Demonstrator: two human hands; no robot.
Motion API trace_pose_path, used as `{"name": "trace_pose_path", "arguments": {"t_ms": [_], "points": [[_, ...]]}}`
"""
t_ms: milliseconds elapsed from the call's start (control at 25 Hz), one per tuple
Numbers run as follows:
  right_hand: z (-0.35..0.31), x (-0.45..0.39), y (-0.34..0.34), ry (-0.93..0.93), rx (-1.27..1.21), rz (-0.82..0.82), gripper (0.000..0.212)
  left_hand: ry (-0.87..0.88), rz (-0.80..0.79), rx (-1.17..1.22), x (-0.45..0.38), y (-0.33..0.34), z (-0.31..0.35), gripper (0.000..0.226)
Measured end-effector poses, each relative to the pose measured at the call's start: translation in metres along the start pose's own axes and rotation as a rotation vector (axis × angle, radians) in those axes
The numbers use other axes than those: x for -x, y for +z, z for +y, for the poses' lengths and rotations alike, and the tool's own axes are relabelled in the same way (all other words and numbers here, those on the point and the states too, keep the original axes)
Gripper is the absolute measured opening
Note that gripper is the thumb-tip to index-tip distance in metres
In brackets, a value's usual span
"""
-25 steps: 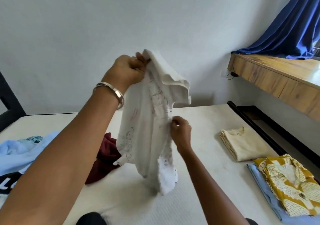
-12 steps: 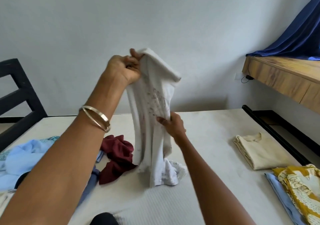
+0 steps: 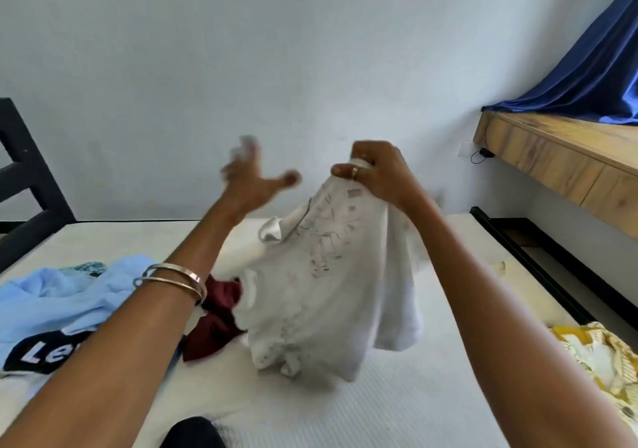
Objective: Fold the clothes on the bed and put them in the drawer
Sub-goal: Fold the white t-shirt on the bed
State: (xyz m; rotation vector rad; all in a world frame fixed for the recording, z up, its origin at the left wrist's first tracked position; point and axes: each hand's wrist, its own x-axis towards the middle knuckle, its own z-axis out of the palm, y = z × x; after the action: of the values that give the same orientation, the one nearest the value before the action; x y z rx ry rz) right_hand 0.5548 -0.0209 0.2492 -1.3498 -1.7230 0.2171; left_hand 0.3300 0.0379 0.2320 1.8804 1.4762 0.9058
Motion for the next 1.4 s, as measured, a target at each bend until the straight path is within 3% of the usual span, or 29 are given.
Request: {"name": "trace_pose_path", "arguments": {"t_ms": [80,160,200,280,360,440,520,600,680,720,800,920,1000,1080,1160,1240,1320,1400], "points": [[-0.028,-0.011,0.002,-0.103,0.021,-0.141,0.046,0.322,-0.441,0.021,0.015,0.036,0.009,0.077],[-0.040,-0.014,-0.006,-0.139,0.032,-0.175,0.047,0.357,-0.573,0.129,0.017,0.060,0.003,0.038],[-0.036,-0.015,-0.018,-0.156,0.088,-0.182,0.045,0.357,-0.550,0.151,0.014,0.065,0.000,0.031],[-0.011,-0.012,-0.053,-0.108,0.362,-0.319,0.037,0.411,-0.457,0.001,0.003,0.066,-0.008,0.040],[0.016,-0.001,-0.076,0.077,0.727,-0.553,0.052,0.494,-0.372,-0.333,-0.007,0.061,-0.006,0.033],[0.043,0.014,-0.073,0.225,1.019,-0.632,0.049,0.523,-0.124,-0.699,-0.018,0.060,0.007,0.016],[0.056,0.021,-0.064,0.262,1.127,-0.364,0.032,0.537,0.231,-0.935,-0.027,0.059,0.025,0.017],[0.060,0.020,-0.068,0.232,1.170,-0.022,0.021,0.601,0.520,-0.976,-0.041,0.045,0.034,0.018],[0.071,0.015,-0.082,0.285,1.026,0.272,0.028,0.575,0.702,-0.759,-0.058,0.016,0.029,0.021],[0.079,0.014,-0.090,0.357,0.877,0.379,0.034,0.546,0.684,-0.563,-0.062,0.000,0.028,0.023],[0.092,0.020,-0.094,0.434,0.581,0.476,0.044,0.519,0.496,-0.187,-0.059,-0.016,0.020,0.031],[0.126,0.060,-0.071,0.424,0.307,0.359,0.048,0.407,0.132,-0.123,-0.034,0.000,-0.038,0.037],[0.159,0.110,-0.044,0.485,0.241,0.073,0.049,0.312,-0.272,-0.335,-0.005,0.029,-0.100,0.045],[0.190,0.168,-0.013,0.512,0.392,-0.391,0.045,0.153,-0.686,-0.667,0.036,0.064,-0.164,0.051],[0.202,0.228,0.016,0.556,0.531,-0.848,0.036,0.057,-0.975,-0.890,0.088,0.096,-0.216,0.060],[0.209,0.281,0.042,0.596,0.550,-1.122,0.028,0.016,-1.167,-1.035,0.138,0.124,-0.249,0.060],[0.214,0.323,0.056,0.655,0.570,-1.293,0.018,0.016,-1.209,-1.081,0.169,0.141,-0.259,0.048],[0.229,0.345,0.058,0.742,0.620,-1.413,0.023,-0.005,-1.231,-1.136,0.174,0.149,-0.258,0.042]]}}
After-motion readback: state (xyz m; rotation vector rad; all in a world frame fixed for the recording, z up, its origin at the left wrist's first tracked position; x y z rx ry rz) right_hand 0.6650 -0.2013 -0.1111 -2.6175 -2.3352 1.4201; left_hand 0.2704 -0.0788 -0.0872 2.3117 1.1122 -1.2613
